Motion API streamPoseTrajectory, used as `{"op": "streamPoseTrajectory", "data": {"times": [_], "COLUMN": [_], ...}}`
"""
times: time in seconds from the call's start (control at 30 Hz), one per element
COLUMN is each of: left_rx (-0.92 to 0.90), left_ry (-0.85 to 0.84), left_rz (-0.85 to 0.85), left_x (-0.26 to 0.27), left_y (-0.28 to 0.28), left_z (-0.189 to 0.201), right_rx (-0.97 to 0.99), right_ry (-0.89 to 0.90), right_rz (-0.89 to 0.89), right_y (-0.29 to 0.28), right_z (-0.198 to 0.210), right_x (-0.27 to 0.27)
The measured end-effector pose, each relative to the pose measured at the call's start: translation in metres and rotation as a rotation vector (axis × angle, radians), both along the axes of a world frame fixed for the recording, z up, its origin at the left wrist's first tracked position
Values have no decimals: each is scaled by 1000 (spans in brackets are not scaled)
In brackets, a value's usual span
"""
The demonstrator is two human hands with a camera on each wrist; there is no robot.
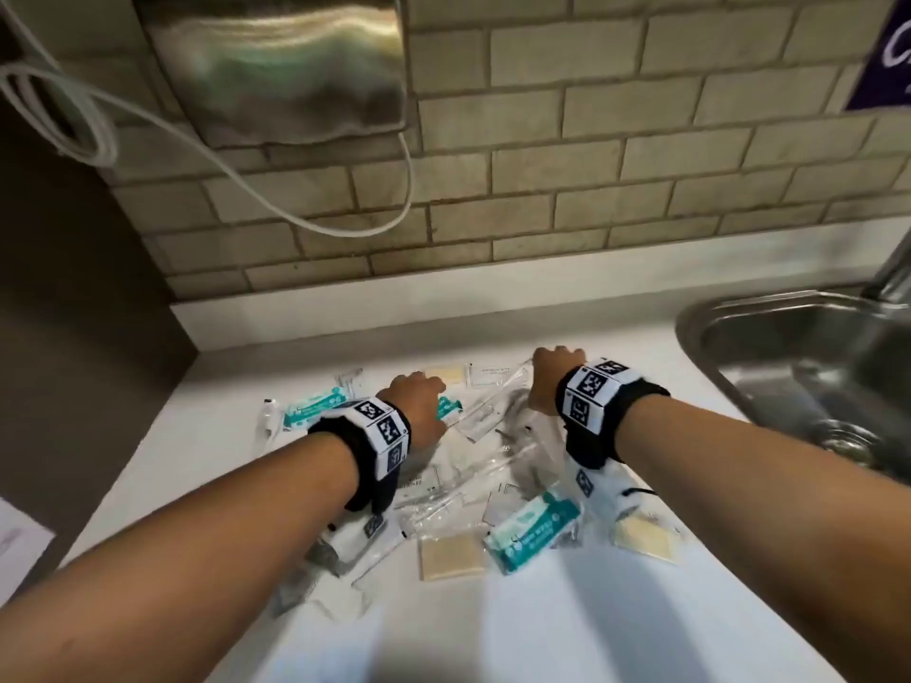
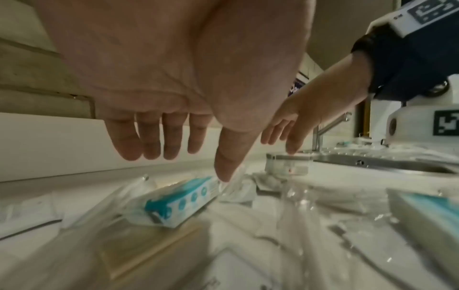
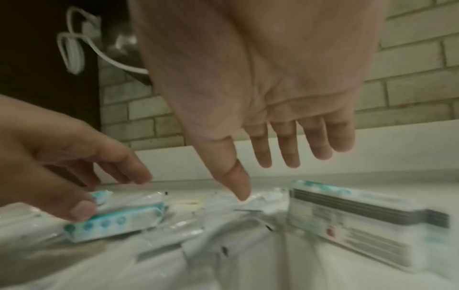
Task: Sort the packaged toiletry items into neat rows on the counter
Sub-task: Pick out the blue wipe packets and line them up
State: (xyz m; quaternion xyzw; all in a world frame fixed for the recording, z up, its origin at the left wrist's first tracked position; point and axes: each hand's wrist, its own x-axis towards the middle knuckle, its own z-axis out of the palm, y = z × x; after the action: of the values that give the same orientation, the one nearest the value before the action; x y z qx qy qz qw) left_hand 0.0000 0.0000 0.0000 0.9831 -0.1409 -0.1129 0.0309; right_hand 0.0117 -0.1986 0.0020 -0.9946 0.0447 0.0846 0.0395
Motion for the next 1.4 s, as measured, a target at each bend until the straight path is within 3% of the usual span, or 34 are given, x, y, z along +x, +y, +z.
{"op": "streamPoseTrajectory", "data": {"times": [0.17,0.33,0.43,0.53,0.63,0.83,0.97,1.13,1.3,1.4], "left_rx": [102,98,-119,-322,-390,-152,-74,-83,13,-31], "left_ry": [-26,-83,-93,29,163,104,0,49,-34,-96], "left_rz": [49,64,84,28,-15,-156,-142,-58,217,364], "left_x": [8,2,-12,-40,-80,-120,-123,-112,-111,-110], "left_y": [4,-2,-8,-17,-34,-62,-61,-7,103,159], "left_z": [-20,-20,-12,3,12,-7,-6,23,48,56], "right_rx": [-16,-101,-112,72,255,459,434,403,318,270], "right_ry": [55,108,15,-38,-111,-146,-114,-97,33,80], "right_rz": [-182,-149,-93,-90,-28,73,170,276,504,685], "right_y": [-17,-13,-8,-1,-2,3,20,51,104,151], "right_z": [-14,-19,-15,-4,12,32,40,40,41,39], "right_x": [7,10,6,6,1,-15,-24,-30,-35,-42]}}
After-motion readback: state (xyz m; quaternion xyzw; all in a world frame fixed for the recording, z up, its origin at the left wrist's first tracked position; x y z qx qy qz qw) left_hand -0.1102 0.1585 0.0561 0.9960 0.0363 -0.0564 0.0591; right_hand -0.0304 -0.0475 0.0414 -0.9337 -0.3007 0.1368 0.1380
